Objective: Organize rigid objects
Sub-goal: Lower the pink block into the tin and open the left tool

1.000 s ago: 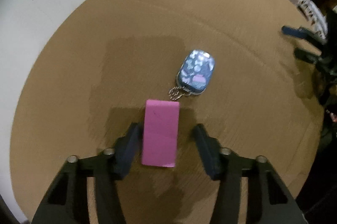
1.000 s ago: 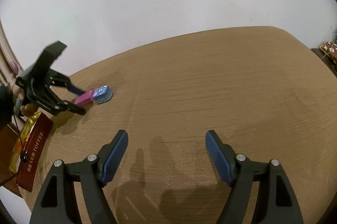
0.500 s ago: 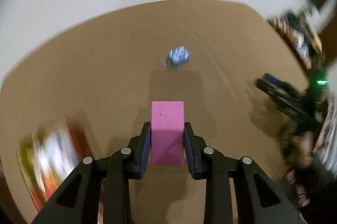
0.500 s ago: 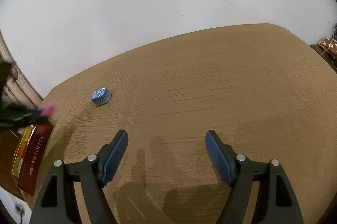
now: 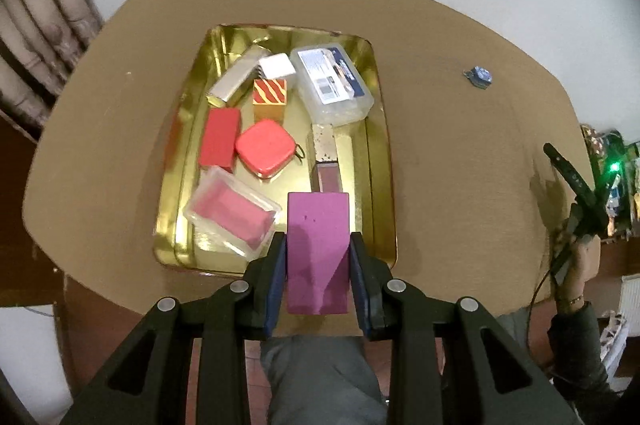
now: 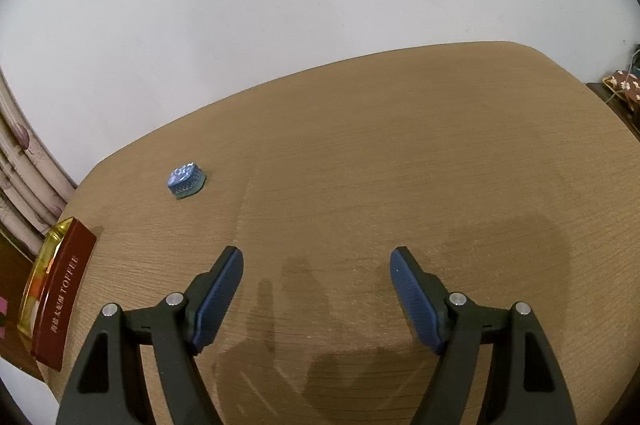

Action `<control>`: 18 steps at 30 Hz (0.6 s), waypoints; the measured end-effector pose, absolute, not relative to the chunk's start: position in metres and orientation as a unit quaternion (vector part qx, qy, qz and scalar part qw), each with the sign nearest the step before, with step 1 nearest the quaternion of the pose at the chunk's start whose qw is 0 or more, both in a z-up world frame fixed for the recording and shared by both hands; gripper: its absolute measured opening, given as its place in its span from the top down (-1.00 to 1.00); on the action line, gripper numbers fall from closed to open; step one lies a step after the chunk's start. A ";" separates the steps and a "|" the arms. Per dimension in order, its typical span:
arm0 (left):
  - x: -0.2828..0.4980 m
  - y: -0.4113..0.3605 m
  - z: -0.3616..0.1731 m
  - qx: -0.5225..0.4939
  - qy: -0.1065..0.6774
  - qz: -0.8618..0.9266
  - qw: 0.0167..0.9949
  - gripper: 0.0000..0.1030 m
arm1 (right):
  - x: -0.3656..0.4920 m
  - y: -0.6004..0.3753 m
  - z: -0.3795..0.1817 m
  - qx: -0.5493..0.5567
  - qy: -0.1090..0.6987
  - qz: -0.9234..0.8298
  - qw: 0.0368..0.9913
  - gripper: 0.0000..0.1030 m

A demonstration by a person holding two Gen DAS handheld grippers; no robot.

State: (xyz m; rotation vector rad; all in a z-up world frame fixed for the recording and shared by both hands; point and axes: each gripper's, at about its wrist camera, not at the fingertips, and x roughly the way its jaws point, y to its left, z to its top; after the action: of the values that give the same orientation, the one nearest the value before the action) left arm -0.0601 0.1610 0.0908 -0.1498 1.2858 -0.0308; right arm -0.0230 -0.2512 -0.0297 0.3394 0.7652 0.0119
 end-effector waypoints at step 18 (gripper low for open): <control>-0.021 0.166 0.043 -0.089 0.619 0.017 0.780 0.48 | -0.017 -0.246 -0.035 0.161 0.381 0.003 0.910 -0.54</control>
State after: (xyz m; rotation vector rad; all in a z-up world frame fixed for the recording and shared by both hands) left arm -0.0207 0.1659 0.0431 -0.1920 1.3381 0.0373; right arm -0.0167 -0.2461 -0.0353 0.3329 0.7852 0.0066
